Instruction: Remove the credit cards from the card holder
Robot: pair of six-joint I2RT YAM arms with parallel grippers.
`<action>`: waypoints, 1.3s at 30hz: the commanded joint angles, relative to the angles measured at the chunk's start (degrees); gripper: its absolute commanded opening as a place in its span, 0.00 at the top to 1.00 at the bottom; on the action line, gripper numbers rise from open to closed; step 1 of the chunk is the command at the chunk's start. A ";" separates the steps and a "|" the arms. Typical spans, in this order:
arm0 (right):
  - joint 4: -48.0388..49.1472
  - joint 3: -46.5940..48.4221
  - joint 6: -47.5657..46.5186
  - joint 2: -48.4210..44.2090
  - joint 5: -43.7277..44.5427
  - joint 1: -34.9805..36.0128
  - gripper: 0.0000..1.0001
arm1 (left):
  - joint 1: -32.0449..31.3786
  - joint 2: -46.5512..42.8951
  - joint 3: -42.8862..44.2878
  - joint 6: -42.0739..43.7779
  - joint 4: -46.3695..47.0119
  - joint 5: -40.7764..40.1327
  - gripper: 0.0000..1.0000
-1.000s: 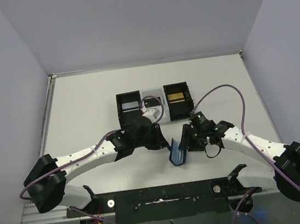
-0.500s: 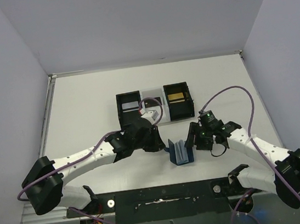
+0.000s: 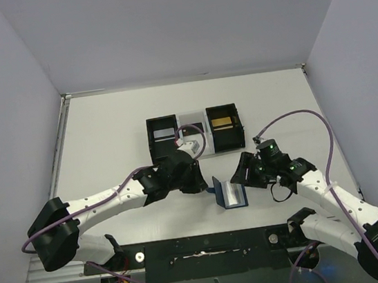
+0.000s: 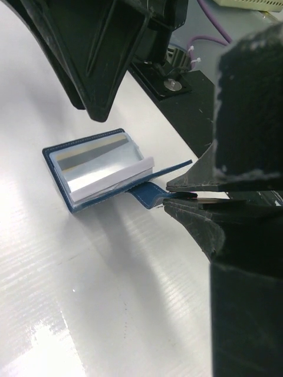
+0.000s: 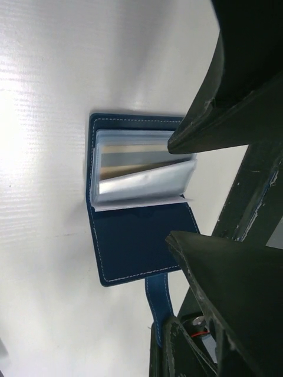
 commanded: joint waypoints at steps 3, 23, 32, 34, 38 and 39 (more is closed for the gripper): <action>7.22 -3.05 1.00 -0.16 -6.29 0.05 0.47 | -0.50 0.43 0.95 -0.56 -3.28 -3.83 1.00; 21.08 -7.57 2.38 7.67 -15.68 0.81 0.50 | -2.18 3.61 -2.74 -1.99 -3.14 -4.81 1.00; 29.29 -4.68 0.67 15.71 -22.61 4.53 0.50 | -2.18 2.54 -8.11 -8.53 5.84 -3.16 1.00; 30.30 -3.71 0.57 18.61 -22.83 6.50 0.50 | -2.14 2.54 -8.94 -9.48 5.91 -3.47 1.00; 29.11 -0.85 -0.01 23.26 -20.57 10.45 0.48 | -1.94 2.20 -9.37 -9.96 4.91 -4.82 1.00; 28.28 -0.38 -0.18 24.19 -19.61 11.02 0.47 | -1.86 2.07 -9.39 -10.04 4.89 -5.02 1.00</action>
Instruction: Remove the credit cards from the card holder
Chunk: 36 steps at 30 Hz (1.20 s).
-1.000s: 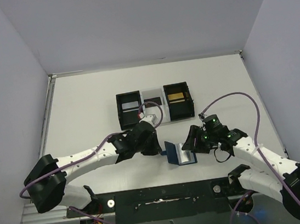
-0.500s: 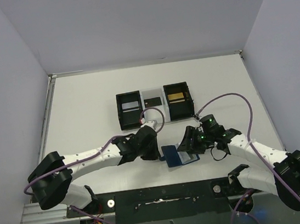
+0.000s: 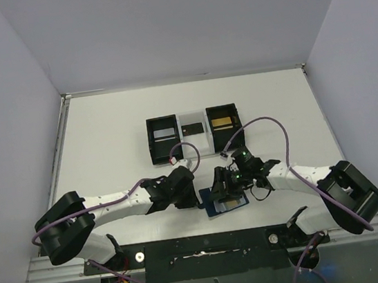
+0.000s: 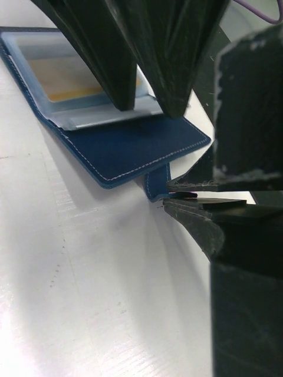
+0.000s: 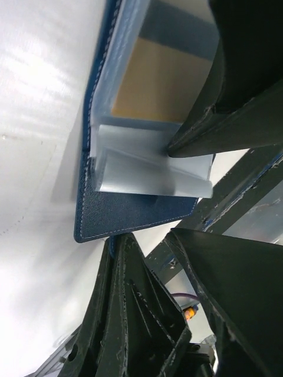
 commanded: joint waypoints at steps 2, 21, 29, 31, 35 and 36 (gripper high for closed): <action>-0.20 4.79 -1.53 3.47 3.03 3.39 0.47 | 0.03 -1.75 0.19 -2.05 3.49 -1.23 1.00; -25.48 8.98 -2.43 -15.64 25.89 -1.31 0.41 | -0.02 -0.30 0.96 -1.31 1.89 -2.31 1.00; -24.04 6.10 -1.44 -17.15 25.97 -1.89 0.52 | -0.04 -1.09 0.59 -1.40 1.58 -2.48 1.00; -22.84 5.22 -1.40 -16.47 24.53 -1.89 0.52 | -0.04 -1.04 0.64 -1.40 1.56 -2.52 1.00; -20.89 3.68 -0.87 -15.06 23.79 -1.93 0.52 | -0.04 -0.74 0.92 -1.31 1.48 -2.36 1.00; -20.57 3.33 -0.75 -14.68 23.76 -1.91 0.52 | -0.07 -0.70 1.05 -1.26 1.35 -2.25 1.00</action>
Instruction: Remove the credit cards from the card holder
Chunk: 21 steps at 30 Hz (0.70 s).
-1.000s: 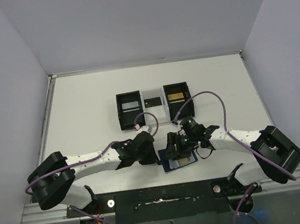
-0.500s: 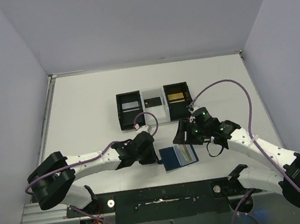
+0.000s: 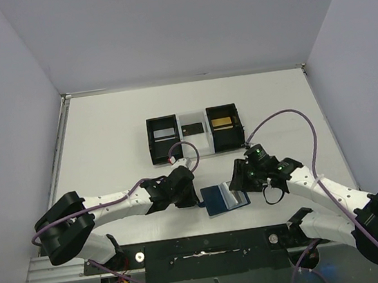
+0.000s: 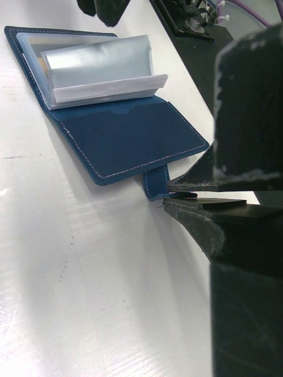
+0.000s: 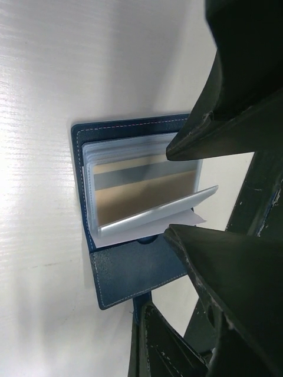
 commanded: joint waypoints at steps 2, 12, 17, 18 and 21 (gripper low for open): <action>4.09 -1.56 0.95 1.64 -1.28 -0.29 0.52 | -0.02 -0.55 1.12 0.18 0.55 -0.60 1.00; 5.64 -2.72 0.29 3.76 -2.88 -0.29 0.53 | -0.04 -0.75 1.38 0.35 0.17 -0.75 1.00; 9.26 -3.61 0.42 2.71 -6.68 -0.41 0.55 | -0.06 -0.70 1.61 0.49 0.28 -0.65 1.00; 10.09 -3.90 0.59 2.57 -7.85 -0.54 0.55 | -0.04 -0.61 1.80 0.63 0.31 -0.54 1.00; 12.32 -4.62 1.42 2.13 -9.58 -0.64 0.55 | -0.04 -0.41 2.07 0.87 0.12 -0.26 1.00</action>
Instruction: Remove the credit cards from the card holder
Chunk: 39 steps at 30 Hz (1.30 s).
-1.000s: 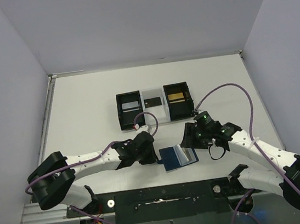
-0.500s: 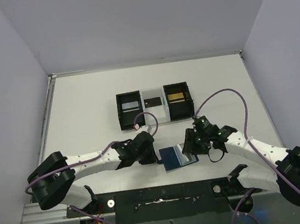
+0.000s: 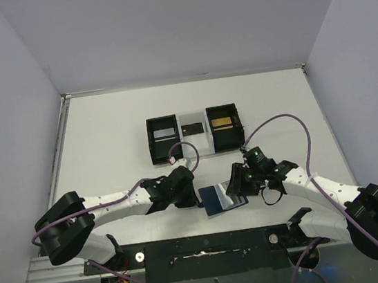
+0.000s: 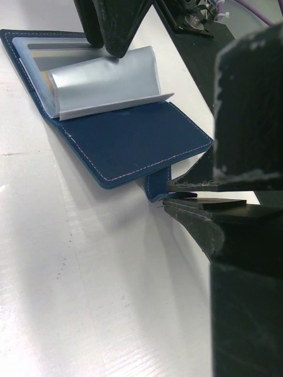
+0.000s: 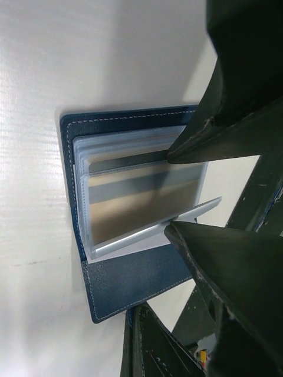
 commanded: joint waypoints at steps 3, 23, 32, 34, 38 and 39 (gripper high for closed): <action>6.70 -1.00 1.55 -1.85 -5.25 -0.40 0.55 | -0.04 -0.41 2.28 0.77 0.41 -0.21 1.00; -4.80 2.66 -0.28 -4.68 4.03 -1.33 0.48 | -0.04 -0.93 2.51 1.12 -0.73 -0.76 1.00; 0.94 -0.04 0.25 -1.15 -0.50 -1.11 0.50 | -0.10 -1.02 2.18 0.95 -0.39 -0.49 1.00; 0.96 0.00 0.12 -0.60 -0.55 -1.07 0.50 | -0.05 -1.13 2.18 0.86 -0.22 -0.33 1.00; -0.28 0.34 -0.37 1.03 0.32 -1.11 0.49 | -0.04 -1.02 2.37 0.86 -0.29 -0.35 1.00; -0.49 0.35 -0.48 1.24 0.44 -1.07 0.49 | -0.05 -1.07 2.25 0.85 -0.30 -0.40 1.00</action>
